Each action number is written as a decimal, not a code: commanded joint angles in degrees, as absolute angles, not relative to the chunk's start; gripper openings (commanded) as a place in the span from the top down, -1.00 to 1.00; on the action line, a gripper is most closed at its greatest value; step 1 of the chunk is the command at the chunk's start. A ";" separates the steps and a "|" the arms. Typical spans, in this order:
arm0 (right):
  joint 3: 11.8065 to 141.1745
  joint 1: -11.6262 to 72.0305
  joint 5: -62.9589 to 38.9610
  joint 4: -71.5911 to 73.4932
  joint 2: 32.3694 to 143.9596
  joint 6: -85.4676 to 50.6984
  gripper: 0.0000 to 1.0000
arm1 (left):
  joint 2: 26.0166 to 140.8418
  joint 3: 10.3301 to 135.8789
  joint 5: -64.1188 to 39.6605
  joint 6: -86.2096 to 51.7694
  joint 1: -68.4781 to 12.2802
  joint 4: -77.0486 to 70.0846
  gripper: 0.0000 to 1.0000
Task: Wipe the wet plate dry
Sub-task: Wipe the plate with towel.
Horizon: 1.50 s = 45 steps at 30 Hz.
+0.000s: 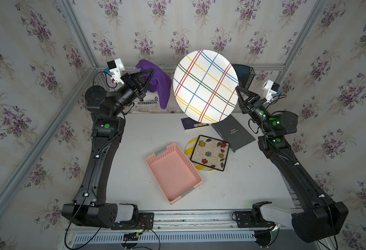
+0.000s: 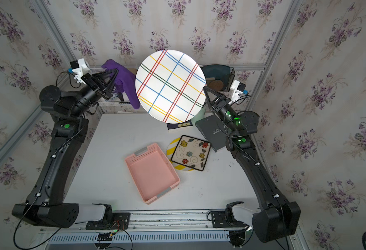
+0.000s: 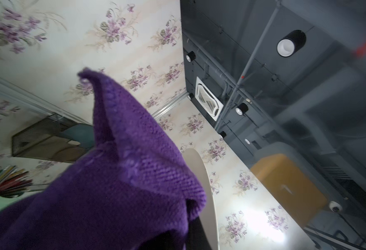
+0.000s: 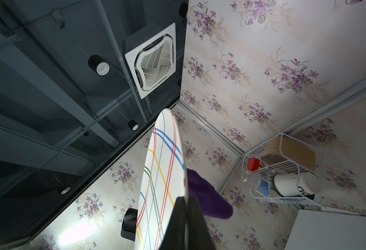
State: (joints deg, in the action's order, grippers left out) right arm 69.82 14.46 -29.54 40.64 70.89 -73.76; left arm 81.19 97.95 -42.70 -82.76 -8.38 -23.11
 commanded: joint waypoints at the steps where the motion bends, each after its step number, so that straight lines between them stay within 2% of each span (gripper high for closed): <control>1: 72.13 16.52 -29.30 39.24 71.91 -70.44 1.00 | 84.83 99.24 -44.14 -89.66 -11.91 -36.31 1.00; 9: 74.58 19.39 -26.91 40.15 75.66 -70.23 1.00 | 91.05 102.93 -41.55 -92.33 -21.28 -42.78 1.00; 14: 80.06 18.50 -23.41 39.81 79.17 -70.35 1.00 | 90.88 99.62 -40.94 -92.04 -26.43 -44.47 1.00; 18: 81.80 15.54 -22.31 40.42 80.87 -71.77 1.00 | 88.15 94.90 -39.08 -93.31 -26.25 -47.30 1.00; 22: 79.30 13.99 -23.11 41.42 79.17 -72.29 1.00 | 86.38 96.22 -39.89 -91.67 -23.91 -44.46 1.00; 27: 76.93 19.63 -23.47 41.24 77.69 -71.34 1.00 | 89.50 102.74 -41.76 -90.28 -24.11 -40.96 1.00; 31: 78.44 21.31 -20.90 43.48 79.69 -72.74 1.00 | 92.63 105.57 -43.24 -86.54 -28.39 -36.42 1.00; 36: 86.16 19.40 -20.35 42.27 83.86 -72.47 1.00 | 92.75 100.94 -42.39 -87.50 -32.19 -39.43 1.00; 40: 87.29 16.41 -19.65 43.08 84.27 -74.37 1.00 | 88.67 94.56 -42.42 -86.00 -31.77 -39.23 1.00; 43: 86.44 14.25 -19.80 42.71 83.09 -74.45 1.00 | 83.88 90.39 -43.71 -79.91 -29.94 -32.34 1.00; 45: 85.25 13.24 -20.04 42.33 82.15 -74.45 1.00 | 80.00 88.56 -44.64 -72.66 -28.35 -21.90 1.00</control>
State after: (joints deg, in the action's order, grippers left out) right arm 85.89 14.31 -21.39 41.43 83.29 -73.93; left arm 83.90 90.08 -42.35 -82.78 -29.50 -30.63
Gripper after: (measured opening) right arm 0.081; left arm 0.101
